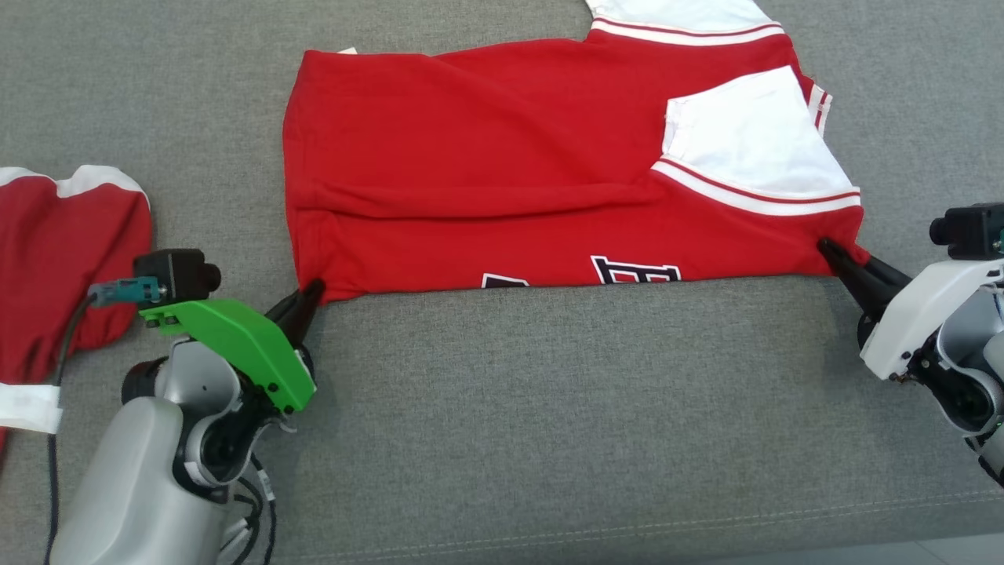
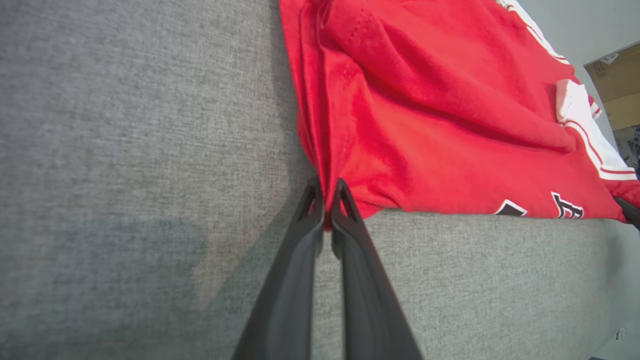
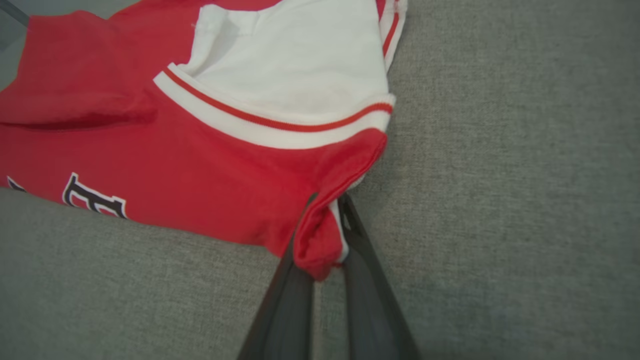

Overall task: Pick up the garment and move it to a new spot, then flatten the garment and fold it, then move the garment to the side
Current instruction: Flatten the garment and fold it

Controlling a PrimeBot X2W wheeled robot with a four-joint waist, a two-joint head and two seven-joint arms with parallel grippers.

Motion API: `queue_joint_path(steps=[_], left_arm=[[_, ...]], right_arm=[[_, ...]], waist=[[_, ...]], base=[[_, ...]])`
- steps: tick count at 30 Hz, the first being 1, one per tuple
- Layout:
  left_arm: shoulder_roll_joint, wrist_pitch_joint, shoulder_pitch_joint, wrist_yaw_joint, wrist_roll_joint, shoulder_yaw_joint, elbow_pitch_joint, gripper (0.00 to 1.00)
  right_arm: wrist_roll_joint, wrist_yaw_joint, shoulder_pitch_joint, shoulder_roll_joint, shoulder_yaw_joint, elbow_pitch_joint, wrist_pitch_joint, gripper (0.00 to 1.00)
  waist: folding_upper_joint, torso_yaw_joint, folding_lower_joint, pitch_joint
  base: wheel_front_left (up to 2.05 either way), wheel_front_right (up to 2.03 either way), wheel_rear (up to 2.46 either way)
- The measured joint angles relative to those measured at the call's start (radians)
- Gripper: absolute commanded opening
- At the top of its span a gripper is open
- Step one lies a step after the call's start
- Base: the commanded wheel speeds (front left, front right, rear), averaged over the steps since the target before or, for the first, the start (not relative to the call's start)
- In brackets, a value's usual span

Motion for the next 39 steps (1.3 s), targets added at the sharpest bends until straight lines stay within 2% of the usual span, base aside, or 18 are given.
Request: queue_joint_path(steps=[4, 14, 19, 23, 34, 39], left_arm=[[0.050, 0.035, -0.002, -0.006, 0.000, 0.019, -0.039, 0.00], [0.068, 0.131, 0.011, -0.003, -0.089, 0.062, -0.159, 0.00], [0.075, 0.156, 0.100, 0.024, -0.133, 0.095, -0.187, 0.00], [0.058, 0.191, 0.188, 0.032, -0.189, 0.091, -0.208, 0.00], [0.054, 0.179, 0.360, 0.050, -0.188, 0.117, -0.281, 0.00], [0.053, 0.162, 0.418, 0.054, -0.184, 0.112, -0.289, 0.00]], right_arm=[[0.050, 0.001, -0.033, -0.037, -0.019, -0.038, 0.047, 0.00], [0.139, 0.001, -0.033, -0.115, -0.033, -0.121, 0.148, 0.00], [0.168, 0.001, 0.021, -0.121, -0.002, -0.155, 0.181, 0.00], [0.208, 0.001, 0.084, -0.137, -0.006, -0.163, 0.189, 0.00], [0.215, 0.003, 0.195, -0.186, -0.010, -0.181, 0.183, 0.00], [0.215, 0.001, 0.227, -0.185, -0.009, -0.183, 0.161, 0.00]], waist=[[0.0000, -0.005, 0.0000, -0.022], [0.0000, -0.013, 0.0000, -0.069], [0.0000, -0.020, 0.0000, -0.077], [0.0000, -0.027, 0.0000, -0.083], [0.0000, -0.041, 0.0000, -0.081], [0.0000, -0.038, 0.0000, -0.069]], base=[[0.00, 0.00, 0.00], [0.00, 0.00, 0.00], [0.00, 0.00, 0.00], [0.00, 0.00, 0.00], [0.00, 0.00, 0.00], [0.00, 0.00, 0.00]])
